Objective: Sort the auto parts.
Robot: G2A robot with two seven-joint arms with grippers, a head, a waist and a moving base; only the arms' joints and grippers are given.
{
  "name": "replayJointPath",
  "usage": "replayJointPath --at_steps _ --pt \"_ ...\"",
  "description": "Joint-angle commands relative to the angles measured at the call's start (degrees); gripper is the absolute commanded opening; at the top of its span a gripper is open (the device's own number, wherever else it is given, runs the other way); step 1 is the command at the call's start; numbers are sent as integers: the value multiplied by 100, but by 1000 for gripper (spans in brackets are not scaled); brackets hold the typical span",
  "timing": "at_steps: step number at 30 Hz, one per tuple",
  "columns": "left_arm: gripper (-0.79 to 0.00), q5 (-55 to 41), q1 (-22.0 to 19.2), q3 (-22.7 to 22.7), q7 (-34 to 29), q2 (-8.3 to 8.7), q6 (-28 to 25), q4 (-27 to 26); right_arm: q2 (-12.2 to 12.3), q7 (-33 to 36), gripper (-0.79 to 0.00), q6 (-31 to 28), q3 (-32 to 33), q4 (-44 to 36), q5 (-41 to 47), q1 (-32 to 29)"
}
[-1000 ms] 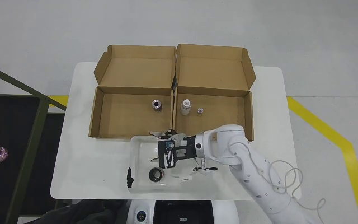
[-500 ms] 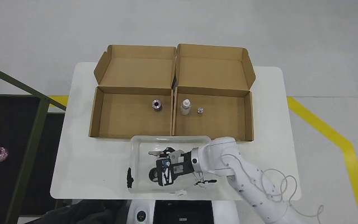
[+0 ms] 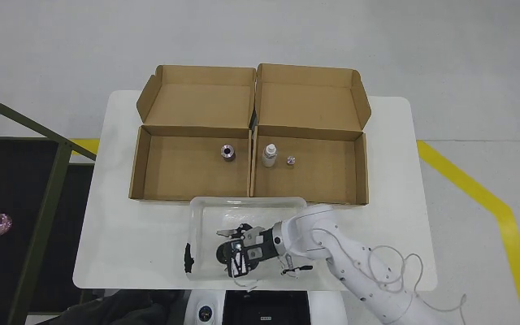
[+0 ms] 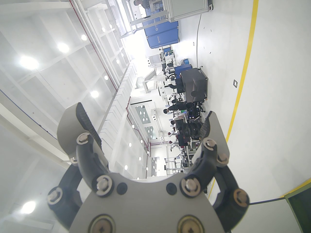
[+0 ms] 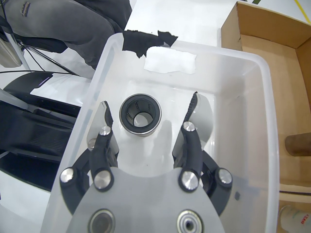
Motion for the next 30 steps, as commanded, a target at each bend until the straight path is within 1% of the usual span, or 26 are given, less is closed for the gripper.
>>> replayJointPath --at_steps 1,9,12,18,21,22,24,26,30 --pt "0 0 0 0 0 0 0 0 -3 -23 -237 14 -47 82 -22 34" --pt "0 0 0 0 0 0 0 0 -41 -102 -265 125 -274 430 -137 227" --pt "0 0 0 0 0 0 0 0 -66 -162 -289 115 -368 594 -129 330" --pt "0 0 0 0 0 0 0 0 -131 -282 -289 45 -594 799 -94 543" --pt "0 0 0 0 0 0 0 0 -159 -375 -308 70 -659 892 -49 621" --pt "0 0 0 0 0 0 0 0 -167 -397 -326 77 -678 926 -50 649" --pt "0 0 0 0 0 0 0 0 -181 -459 -397 85 -710 995 -30 696" --pt "0 0 0 0 0 0 0 0 -192 -514 -443 90 -731 1064 -17 745" --pt "0 0 0 0 0 0 0 0 -205 -665 -659 93 -743 1182 36 806"
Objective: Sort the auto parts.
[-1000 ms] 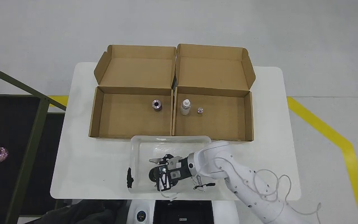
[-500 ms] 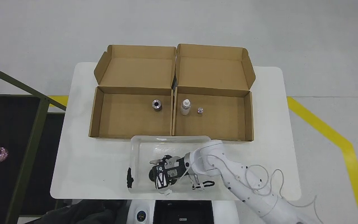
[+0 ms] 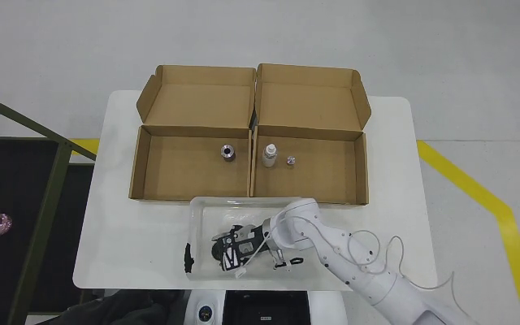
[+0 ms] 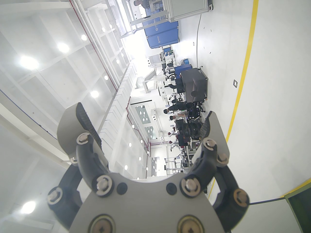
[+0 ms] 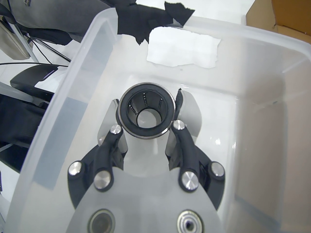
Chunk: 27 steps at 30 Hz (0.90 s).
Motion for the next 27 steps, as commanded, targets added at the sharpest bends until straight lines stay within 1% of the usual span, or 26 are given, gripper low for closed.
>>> replayJointPath --at_steps 1,3,8,11,22,27 --pt "0 0 0 0 0 0 0 0 -3 -76 -708 0 -3 47 25 18" --pt "0 0 0 0 0 0 0 0 -3 -184 -785 -3 3 65 72 19" --pt "0 0 0 0 0 0 0 0 15 -356 -785 -17 70 -53 126 36" --pt "0 0 0 0 0 0 0 0 45 -306 -785 14 134 -248 25 45" --pt "0 0 0 0 0 0 0 0 159 -588 -785 106 482 -858 107 -113" --pt "0 0 0 0 0 0 0 0 209 -570 -785 183 651 -1092 66 -137"
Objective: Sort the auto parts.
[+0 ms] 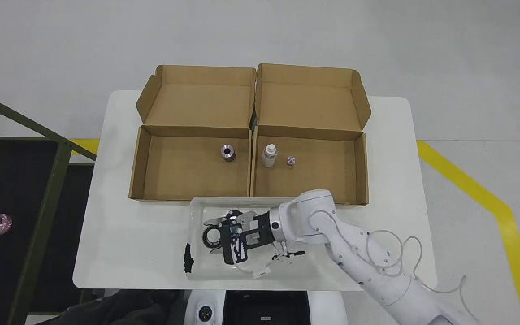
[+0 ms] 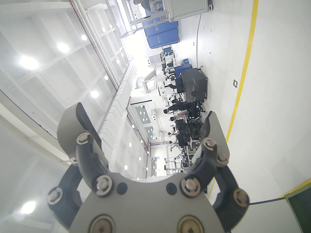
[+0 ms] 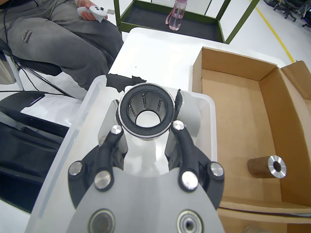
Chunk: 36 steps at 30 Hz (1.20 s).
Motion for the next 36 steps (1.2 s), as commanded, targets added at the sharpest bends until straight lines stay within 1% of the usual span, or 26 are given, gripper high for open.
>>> replayJointPath --at_steps 1,9,17,25,29,36 --pt "0 0 0 0 0 0 0 0 16 -24 -785 57 76 -76 32 -17" --pt "0 0 0 0 0 0 0 0 65 -116 -785 180 364 -278 198 23" --pt "0 0 0 0 0 0 0 0 98 -259 -785 341 641 -295 483 67" --pt "0 0 0 0 0 0 0 0 92 -316 -785 447 735 -158 749 202" --pt "0 0 0 0 0 0 0 0 81 -225 -785 523 747 -56 1010 250" --pt "0 0 0 0 0 0 0 0 57 -280 -785 618 797 167 1489 361"
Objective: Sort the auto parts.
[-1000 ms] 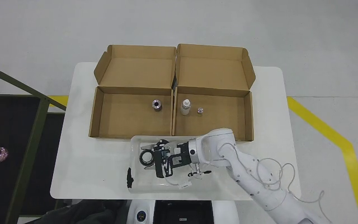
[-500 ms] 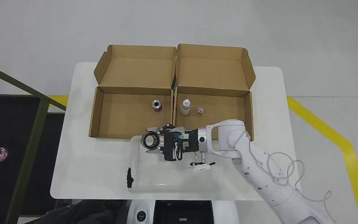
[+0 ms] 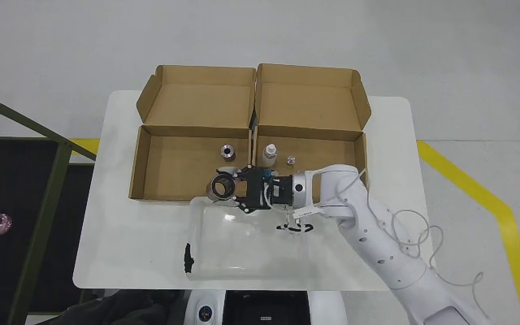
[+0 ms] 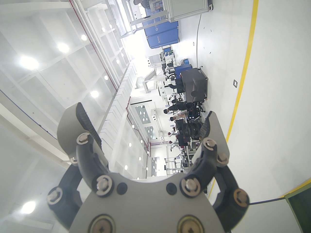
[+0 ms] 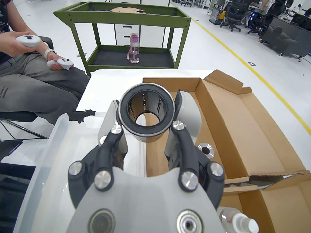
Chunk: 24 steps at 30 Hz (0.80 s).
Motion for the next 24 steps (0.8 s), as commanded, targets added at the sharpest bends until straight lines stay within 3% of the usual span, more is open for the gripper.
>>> replayJointPath --at_steps 1,24 --pt "0 0 0 0 0 0 0 0 -11 -27 -785 34 0 65 120 41" --pt "0 0 0 0 0 0 0 0 -318 328 -785 529 -715 1270 -98 1032"
